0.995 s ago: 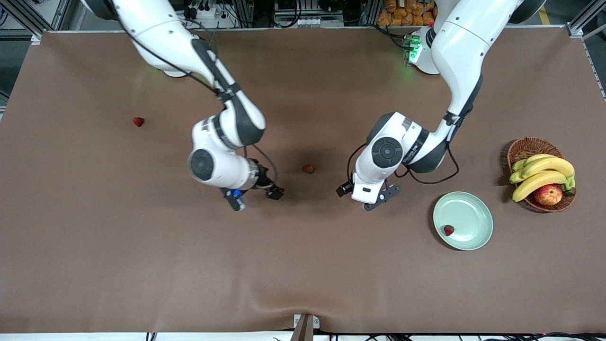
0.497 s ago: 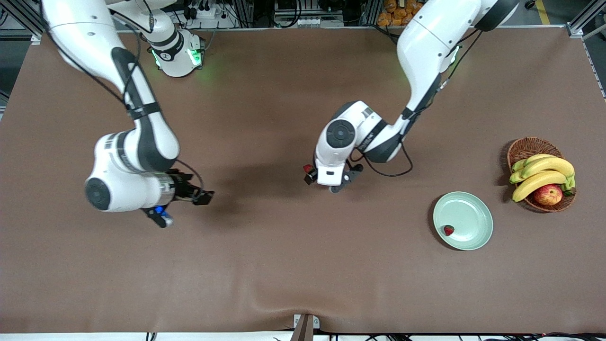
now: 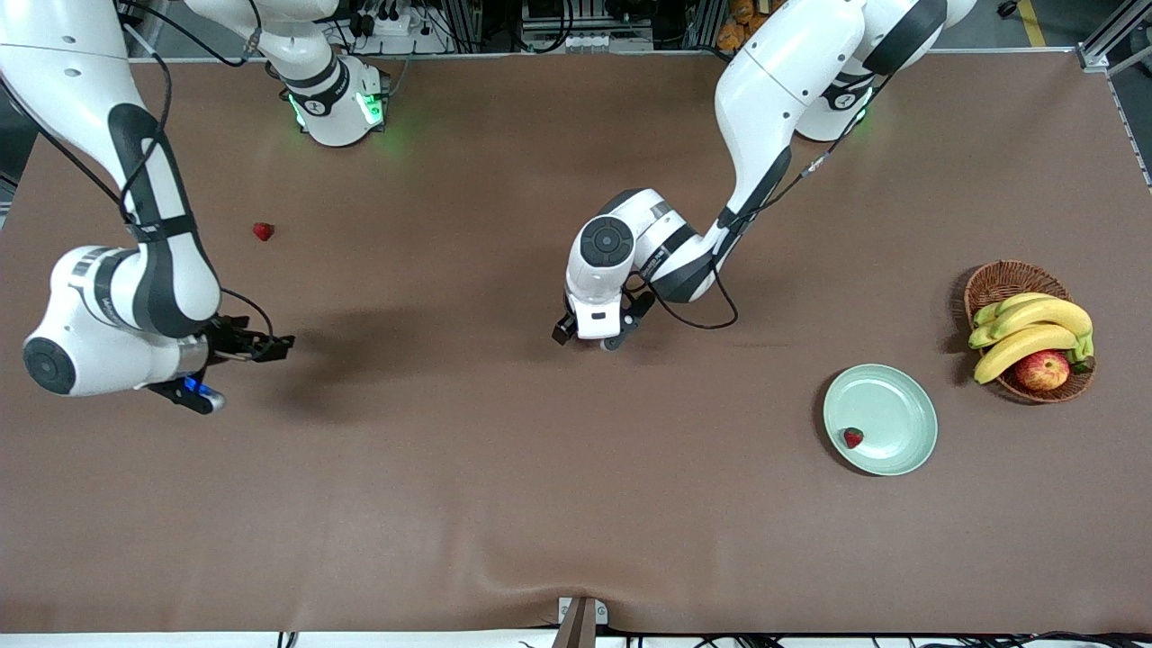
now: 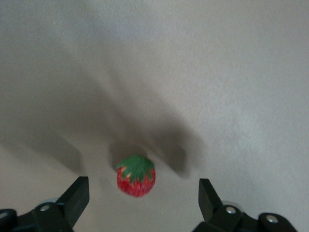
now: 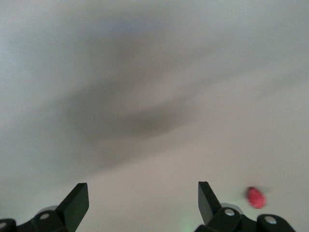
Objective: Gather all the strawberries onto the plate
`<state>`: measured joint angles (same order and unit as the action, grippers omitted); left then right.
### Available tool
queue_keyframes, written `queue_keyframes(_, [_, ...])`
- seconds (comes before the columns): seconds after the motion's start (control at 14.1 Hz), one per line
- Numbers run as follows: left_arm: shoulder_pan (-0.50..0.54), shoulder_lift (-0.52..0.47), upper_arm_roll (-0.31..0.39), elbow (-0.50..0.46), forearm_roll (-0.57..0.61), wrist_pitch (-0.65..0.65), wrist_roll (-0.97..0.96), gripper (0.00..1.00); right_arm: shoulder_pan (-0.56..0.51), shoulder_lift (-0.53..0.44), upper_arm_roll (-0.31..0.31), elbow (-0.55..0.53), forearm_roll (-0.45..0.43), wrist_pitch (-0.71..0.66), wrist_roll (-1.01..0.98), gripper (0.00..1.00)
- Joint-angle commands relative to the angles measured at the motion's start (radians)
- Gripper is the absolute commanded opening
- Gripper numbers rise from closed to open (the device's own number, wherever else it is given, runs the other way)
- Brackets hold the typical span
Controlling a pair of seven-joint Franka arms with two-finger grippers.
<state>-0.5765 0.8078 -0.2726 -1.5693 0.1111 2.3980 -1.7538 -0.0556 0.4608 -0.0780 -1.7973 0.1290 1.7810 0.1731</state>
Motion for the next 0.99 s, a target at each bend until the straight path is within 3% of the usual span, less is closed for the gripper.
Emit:
queue_keyframes(0.0, [-0.022,0.011,0.02,0.026,0.022,0.003,-0.036,1.0,-0.087,-0.128,0.018,-0.196,-0.077,0.102,-0.116,1.0])
queue_keyframes(0.07, [-0.022,0.013,0.019,0.026,0.022,0.003,-0.036,1.0,-0.122,-0.17,0.018,-0.29,-0.091,0.188,-0.174,1.0])
queue_keyframes(0.14, [-0.022,0.013,0.019,0.026,0.022,0.003,-0.035,0.9,-0.153,-0.203,0.018,-0.366,-0.1,0.257,-0.232,1.0])
queue_keyframes(0.21, [-0.02,0.013,0.019,0.026,0.022,0.003,-0.035,0.76,-0.185,-0.218,0.018,-0.414,-0.103,0.285,-0.268,1.0])
queue_keyframes(0.36, [-0.02,0.013,0.021,0.026,0.022,0.003,-0.033,0.37,-0.217,-0.231,0.017,-0.465,-0.106,0.282,-0.297,0.99])
queue_keyframes(0.57, [-0.017,0.011,0.019,0.026,0.022,0.003,-0.03,0.0,-0.244,-0.269,0.018,-0.557,-0.106,0.304,-0.305,0.94])
queue_keyframes(0.92, [0.056,-0.059,0.067,0.025,0.031,-0.016,-0.021,0.0,-0.254,-0.303,0.018,-0.7,-0.106,0.38,-0.307,0.86])
